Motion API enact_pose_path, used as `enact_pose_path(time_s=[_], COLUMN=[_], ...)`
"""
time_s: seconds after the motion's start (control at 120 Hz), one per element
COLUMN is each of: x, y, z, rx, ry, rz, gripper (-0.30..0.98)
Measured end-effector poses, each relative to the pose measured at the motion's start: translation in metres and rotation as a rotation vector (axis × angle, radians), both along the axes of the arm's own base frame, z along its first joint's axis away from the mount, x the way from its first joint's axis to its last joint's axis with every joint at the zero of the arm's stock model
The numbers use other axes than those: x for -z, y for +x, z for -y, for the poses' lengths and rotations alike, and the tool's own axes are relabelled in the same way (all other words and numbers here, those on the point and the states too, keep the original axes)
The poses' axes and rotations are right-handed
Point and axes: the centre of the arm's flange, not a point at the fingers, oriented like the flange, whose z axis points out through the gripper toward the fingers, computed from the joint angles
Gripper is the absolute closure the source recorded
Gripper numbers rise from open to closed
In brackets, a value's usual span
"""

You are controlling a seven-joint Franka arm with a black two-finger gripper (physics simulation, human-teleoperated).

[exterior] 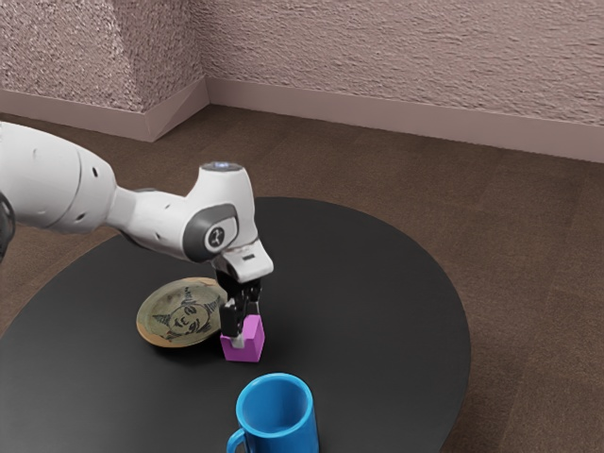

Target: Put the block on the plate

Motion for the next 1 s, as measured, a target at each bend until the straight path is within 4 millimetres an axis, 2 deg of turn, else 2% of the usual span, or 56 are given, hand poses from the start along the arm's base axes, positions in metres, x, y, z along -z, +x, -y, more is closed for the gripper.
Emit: enact_pose_path(time_s=[0.075,0.242,0.475,0.608,0.858,0.917,1.0], x=[0.002,0.005,0.000,-0.016,-0.070,-0.081,-0.087], y=[-0.002,-0.004,-0.003,-0.001,0.001,0.002,0.003], z=[0.000,-0.001,-0.001,0.000,0.000,-0.006,-0.029], rx=[-0.004,-0.017,-0.031,-0.037,-0.048,-0.059,-0.098], ry=[0.001,0.005,0.010,0.010,0.006,0.007,0.015], rz=[-0.004,-0.011,0.004,0.032,0.115,0.131,0.134], gripper=[0.01,0.22,0.36,0.36,0.33,0.33,0.33])
